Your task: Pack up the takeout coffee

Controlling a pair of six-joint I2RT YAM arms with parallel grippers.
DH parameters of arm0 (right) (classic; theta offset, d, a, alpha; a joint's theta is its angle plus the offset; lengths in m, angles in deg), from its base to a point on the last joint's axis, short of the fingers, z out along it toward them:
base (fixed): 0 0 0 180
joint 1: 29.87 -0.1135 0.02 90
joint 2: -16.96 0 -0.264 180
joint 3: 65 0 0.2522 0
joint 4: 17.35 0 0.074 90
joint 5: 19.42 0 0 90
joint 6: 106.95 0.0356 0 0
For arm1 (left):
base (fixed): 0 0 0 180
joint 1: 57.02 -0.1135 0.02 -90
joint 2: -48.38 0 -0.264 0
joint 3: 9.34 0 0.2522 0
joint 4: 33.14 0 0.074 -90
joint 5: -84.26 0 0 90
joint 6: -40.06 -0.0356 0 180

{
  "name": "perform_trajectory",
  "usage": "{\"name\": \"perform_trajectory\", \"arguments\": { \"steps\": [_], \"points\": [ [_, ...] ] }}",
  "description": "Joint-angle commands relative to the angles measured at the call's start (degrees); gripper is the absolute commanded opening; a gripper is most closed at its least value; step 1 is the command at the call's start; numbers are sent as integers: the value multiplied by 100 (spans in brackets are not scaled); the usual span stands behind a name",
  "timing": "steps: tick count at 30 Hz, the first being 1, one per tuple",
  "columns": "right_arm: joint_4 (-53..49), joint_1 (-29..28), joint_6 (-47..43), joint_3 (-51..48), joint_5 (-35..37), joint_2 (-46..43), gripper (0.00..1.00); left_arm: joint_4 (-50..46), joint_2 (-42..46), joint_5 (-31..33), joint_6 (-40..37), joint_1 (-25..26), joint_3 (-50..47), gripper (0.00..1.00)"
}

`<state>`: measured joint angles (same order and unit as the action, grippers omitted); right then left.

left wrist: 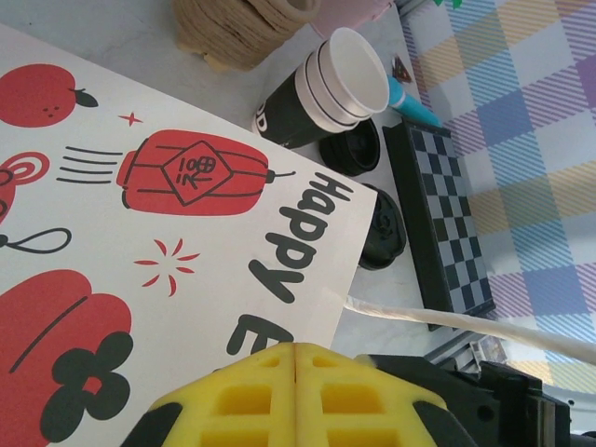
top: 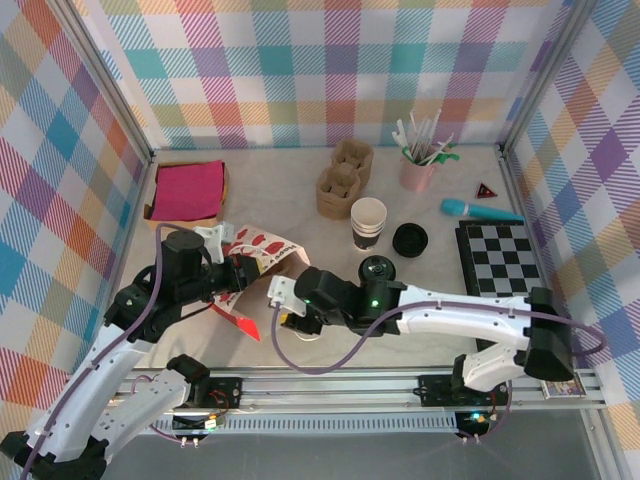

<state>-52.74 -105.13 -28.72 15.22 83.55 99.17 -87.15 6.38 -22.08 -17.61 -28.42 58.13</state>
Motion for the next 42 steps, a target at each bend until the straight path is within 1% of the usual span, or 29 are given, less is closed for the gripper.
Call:
{"name": "perform_trajectory", "arguments": {
  "steps": [1,4,8,14,18,24,30,36,38,42],
  "points": [
    [-154,37,-814,403,-452,339,50,-186,25,-216,-193,-54,238,0],
    [-118,126,-1134,568,-553,598,50,-207,12,-307,-216,-55,271,0],
    [195,157,-1480,650,-540,853,52,-203,24,-352,-206,-53,361,0],
    [896,170,-2113,487,-103,1081,55,-291,-44,-389,-247,-56,528,0],
    [1021,178,-2366,538,5,1141,56,-370,-45,-370,-291,-54,614,0],
    [829,321,-2634,761,-49,1589,56,-283,-63,-532,-255,-48,643,0],
    [1013,350,-2838,858,203,1865,56,-250,-72,-663,-259,-49,684,0],
    [1034,349,-2914,948,476,1912,55,-326,-45,-596,-289,-48,703,0],
    [1102,313,-2944,887,464,1816,55,-372,-47,-537,-316,-49,711,0],
    [1784,300,-3092,438,404,1446,55,-399,-54,-489,-347,-51,668,0]
  ]
}}
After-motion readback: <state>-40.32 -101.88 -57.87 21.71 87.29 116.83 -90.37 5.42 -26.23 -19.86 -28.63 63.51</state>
